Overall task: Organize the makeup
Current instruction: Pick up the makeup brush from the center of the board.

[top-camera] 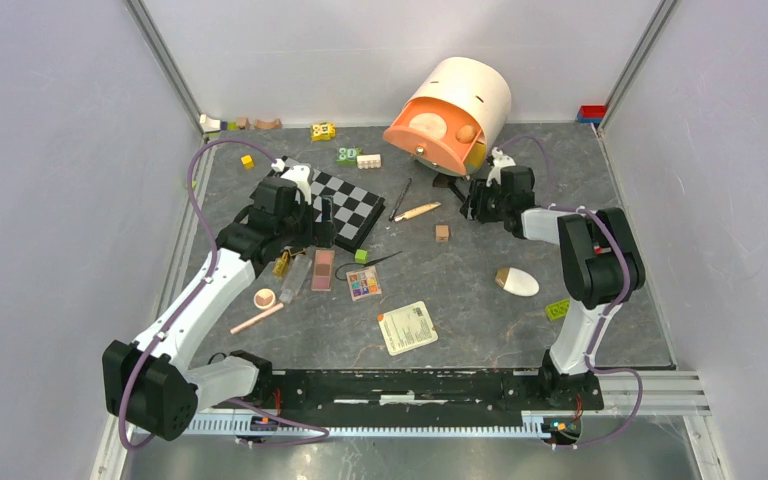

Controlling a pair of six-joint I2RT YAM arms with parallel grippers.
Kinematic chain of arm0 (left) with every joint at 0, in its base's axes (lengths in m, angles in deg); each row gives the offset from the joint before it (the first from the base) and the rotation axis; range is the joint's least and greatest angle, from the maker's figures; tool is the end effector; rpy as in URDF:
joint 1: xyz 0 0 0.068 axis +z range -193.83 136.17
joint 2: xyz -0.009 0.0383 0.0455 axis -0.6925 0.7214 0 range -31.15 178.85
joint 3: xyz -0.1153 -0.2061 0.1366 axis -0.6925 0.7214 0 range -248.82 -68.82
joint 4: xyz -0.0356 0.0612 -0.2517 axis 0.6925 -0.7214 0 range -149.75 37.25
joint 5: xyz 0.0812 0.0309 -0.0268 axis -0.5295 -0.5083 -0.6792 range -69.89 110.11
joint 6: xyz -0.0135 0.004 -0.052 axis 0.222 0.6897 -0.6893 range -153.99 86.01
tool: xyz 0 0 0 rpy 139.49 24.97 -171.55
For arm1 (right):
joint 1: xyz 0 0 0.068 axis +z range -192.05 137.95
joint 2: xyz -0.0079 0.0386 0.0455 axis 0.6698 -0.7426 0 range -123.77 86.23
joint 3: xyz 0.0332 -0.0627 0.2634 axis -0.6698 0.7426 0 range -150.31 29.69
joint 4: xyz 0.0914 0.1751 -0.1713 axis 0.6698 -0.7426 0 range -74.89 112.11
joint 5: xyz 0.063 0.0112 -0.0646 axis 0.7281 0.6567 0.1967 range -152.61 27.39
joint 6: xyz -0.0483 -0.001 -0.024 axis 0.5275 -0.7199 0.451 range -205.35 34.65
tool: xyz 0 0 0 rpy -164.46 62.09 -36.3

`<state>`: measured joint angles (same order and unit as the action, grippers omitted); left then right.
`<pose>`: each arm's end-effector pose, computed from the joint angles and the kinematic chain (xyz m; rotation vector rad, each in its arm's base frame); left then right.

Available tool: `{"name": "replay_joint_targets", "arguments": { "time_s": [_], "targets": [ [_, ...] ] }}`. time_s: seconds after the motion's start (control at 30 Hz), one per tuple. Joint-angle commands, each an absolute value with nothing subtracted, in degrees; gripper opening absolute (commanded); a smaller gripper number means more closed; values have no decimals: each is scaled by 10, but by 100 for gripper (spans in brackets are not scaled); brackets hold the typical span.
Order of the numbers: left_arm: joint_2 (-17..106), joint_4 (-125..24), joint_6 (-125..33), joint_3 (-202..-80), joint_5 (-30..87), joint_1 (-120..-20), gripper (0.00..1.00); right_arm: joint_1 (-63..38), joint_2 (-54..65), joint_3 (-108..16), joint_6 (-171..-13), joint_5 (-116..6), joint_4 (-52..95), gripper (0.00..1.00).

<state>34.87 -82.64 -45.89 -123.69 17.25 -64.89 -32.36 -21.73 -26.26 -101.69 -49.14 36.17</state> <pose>0.2315 -0.0874 0.2944 0.1573 2.2925 -0.2418 0.3782 0.0731 0.1416 0.0011 2.2605 0.5079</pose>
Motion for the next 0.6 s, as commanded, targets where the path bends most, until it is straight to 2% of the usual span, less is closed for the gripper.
{"name": "replay_joint_targets", "arguments": {
  "time_s": [0.0, 0.23, 0.57],
  "targets": [
    [348, -813, -446, -1237, 177, -646, 100, -310, -211, -250, -978, -556, 299, 57],
    [347, -813, -446, -1236, 177, -646, 100, -307, -216, -254, -971, -597, 294, 40],
    [347, -814, -445, -1236, 176, -647, 100, -307, -165, -205, -980, -534, 330, 15]
  ]
}}
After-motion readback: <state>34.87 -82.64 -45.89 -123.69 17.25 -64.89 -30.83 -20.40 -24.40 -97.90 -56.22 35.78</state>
